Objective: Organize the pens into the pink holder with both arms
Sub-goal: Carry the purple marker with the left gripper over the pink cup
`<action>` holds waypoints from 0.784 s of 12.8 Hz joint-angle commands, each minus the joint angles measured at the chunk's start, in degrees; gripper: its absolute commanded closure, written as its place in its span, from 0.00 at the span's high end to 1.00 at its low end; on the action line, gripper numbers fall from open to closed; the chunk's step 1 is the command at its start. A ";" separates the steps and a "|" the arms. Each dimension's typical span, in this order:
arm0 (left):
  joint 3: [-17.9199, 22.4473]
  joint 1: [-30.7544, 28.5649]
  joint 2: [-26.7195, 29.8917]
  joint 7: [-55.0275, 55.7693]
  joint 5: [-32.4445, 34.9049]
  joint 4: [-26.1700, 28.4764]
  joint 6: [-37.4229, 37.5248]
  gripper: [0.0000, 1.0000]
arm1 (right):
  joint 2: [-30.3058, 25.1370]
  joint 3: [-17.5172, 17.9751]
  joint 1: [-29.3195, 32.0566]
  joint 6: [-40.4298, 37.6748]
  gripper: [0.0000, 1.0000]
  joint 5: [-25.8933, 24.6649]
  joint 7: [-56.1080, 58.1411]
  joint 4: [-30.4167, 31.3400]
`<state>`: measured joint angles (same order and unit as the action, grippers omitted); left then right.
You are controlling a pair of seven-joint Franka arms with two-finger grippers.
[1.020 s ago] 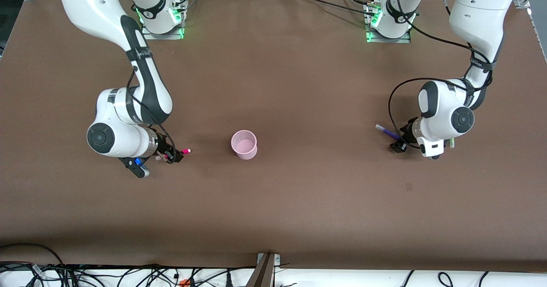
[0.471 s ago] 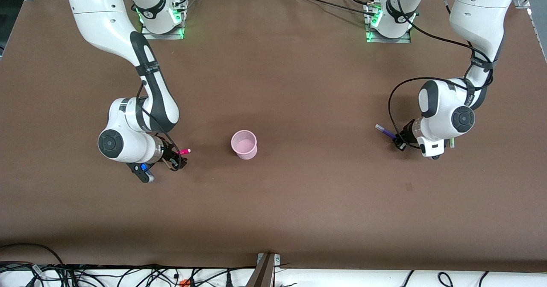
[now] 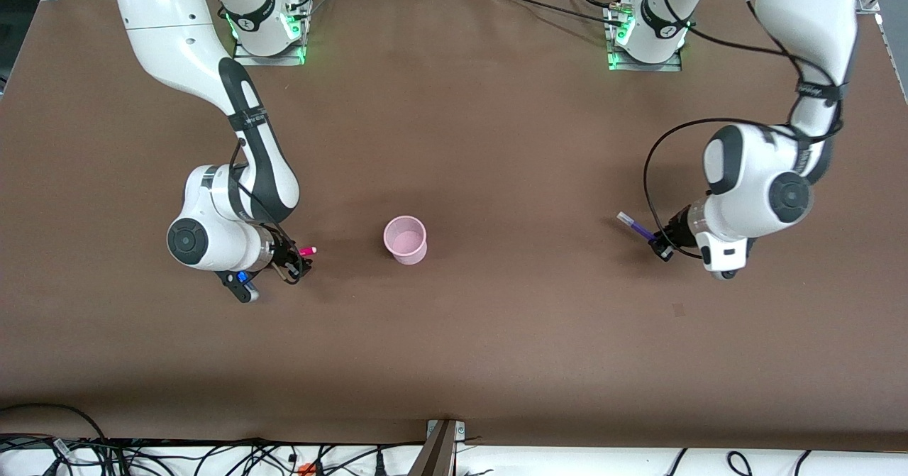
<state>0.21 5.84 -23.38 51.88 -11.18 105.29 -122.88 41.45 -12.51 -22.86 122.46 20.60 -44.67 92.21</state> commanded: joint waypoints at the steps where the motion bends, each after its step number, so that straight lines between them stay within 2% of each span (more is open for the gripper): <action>1: -2.92 0.66 0.18 7.14 -0.07 -7.36 5.54 0.00 | 0.12 -0.06 -0.08 0.32 0.60 1.64 0.81 0.68; 3: -5.04 3.98 0.09 18.90 0.02 -10.00 5.45 0.00 | 0.21 -0.06 -0.08 1.38 0.53 3.04 1.51 1.39; 6: -5.04 12.41 -1.66 35.60 2.37 -14.05 3.97 0.00 | 0.21 -0.06 -0.08 1.91 0.35 3.57 1.87 1.57; 8: -4.96 17.69 -4.38 49.48 7.20 -17.55 -0.33 0.00 | 0.21 0.29 0.10 2.00 0.33 4.36 2.04 1.83; 10: -4.61 22.35 -8.85 58.82 12.39 -23.17 -1.05 0.00 | 0.56 0.38 -0.08 3.92 0.33 4.54 1.96 3.06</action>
<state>-5.56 24.79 -26.56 103.26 -2.87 89.75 -124.07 41.84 -12.44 -22.86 123.86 23.60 -44.00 93.59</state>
